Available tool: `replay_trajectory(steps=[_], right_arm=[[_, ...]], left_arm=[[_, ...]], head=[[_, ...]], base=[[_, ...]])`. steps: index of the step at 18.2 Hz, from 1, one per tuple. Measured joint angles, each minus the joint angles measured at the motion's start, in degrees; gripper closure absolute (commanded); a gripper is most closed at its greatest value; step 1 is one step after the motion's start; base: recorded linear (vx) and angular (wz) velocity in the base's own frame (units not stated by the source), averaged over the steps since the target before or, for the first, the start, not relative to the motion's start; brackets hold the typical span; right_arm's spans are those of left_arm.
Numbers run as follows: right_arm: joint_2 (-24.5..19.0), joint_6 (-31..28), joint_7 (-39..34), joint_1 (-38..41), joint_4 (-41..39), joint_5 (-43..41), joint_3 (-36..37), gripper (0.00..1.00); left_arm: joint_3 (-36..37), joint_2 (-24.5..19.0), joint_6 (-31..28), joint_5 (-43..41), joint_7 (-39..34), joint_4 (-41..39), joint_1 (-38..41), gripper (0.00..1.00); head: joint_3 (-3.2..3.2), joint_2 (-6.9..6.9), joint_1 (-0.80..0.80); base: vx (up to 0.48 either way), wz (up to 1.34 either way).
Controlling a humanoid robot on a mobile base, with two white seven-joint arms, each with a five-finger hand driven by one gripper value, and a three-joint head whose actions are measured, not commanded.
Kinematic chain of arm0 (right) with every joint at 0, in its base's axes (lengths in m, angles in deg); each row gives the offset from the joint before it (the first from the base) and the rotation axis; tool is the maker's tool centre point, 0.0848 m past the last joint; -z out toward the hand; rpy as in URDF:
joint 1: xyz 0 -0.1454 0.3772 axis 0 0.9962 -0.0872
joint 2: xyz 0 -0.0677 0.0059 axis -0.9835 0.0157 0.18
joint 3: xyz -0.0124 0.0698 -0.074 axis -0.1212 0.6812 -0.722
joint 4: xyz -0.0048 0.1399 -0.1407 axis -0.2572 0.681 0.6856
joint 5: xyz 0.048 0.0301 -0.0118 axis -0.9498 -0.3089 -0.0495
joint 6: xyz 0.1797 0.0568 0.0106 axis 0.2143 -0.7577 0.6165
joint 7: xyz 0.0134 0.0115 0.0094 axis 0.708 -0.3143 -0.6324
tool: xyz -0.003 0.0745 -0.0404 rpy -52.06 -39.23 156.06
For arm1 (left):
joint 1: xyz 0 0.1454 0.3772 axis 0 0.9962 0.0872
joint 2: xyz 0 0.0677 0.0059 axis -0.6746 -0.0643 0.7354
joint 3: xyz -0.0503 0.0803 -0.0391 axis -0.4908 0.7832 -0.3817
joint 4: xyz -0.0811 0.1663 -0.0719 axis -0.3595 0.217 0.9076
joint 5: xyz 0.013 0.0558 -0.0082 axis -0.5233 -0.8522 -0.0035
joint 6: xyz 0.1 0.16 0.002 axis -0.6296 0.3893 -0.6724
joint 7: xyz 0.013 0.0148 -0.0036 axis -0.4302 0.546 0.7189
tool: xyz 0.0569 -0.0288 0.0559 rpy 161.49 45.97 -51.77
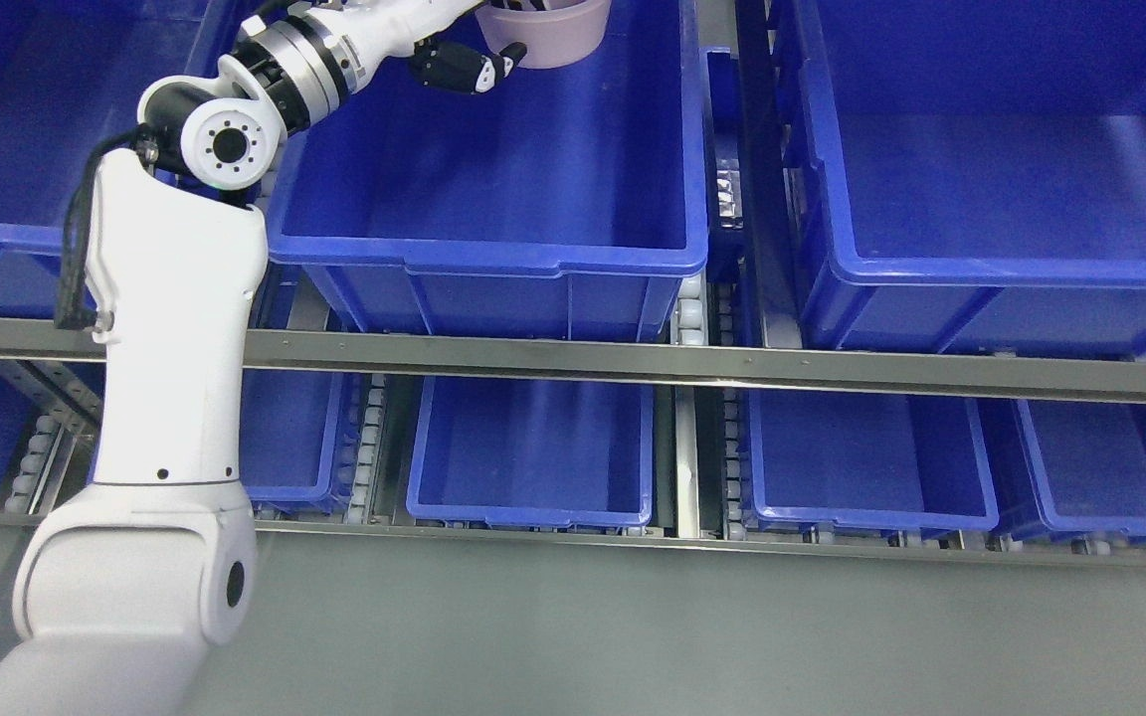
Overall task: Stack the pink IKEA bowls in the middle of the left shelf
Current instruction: 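Lower the stacked bowls into the middle blue bin and open the left hand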
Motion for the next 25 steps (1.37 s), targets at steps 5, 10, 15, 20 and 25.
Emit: replay_trajectory(steps=[5,10,15,20,25], right_arm=[[0.0,-0.2,0.0,0.0,0.0,0.0,0.0,0.00],[0.0,0.0,0.0,0.0,0.0,0.0,0.0,0.00],[0.0,0.1,0.0,0.0,0.0,0.0,0.0,0.00],[0.0,0.1,0.0,0.0,0.0,0.0,0.0,0.00],[0.0,0.1,0.0,0.0,0.0,0.0,0.0,0.00]], left_arm=[[0.8,-3.2,-1.6,-1.0,-0.7,2.6,0.3,0.95],[1.2,-3.7,-1.8,-1.3,-1.8,6.1,0.3,0.95],[2.2,-2.1,-1.8,-1.4,-3.6,10.1,0.3,0.91],[3.4,-0.9,-1.8,-1.4,-4.4,13.0,0.4,0.72],[3.9,-0.5,-1.8,-1.4,-4.5,14.5,0.6,0.42]], head=[[0.00,0.00,0.00],[0.00,0.00,0.00],[0.00,0.00,0.00],[0.00,0.00,0.00],[0.00,0.00,0.00]], base=[[0.081,-0.06],[0.038,-0.02],[0.003,0.00],[0.000,0.00],[0.000,0.00]])
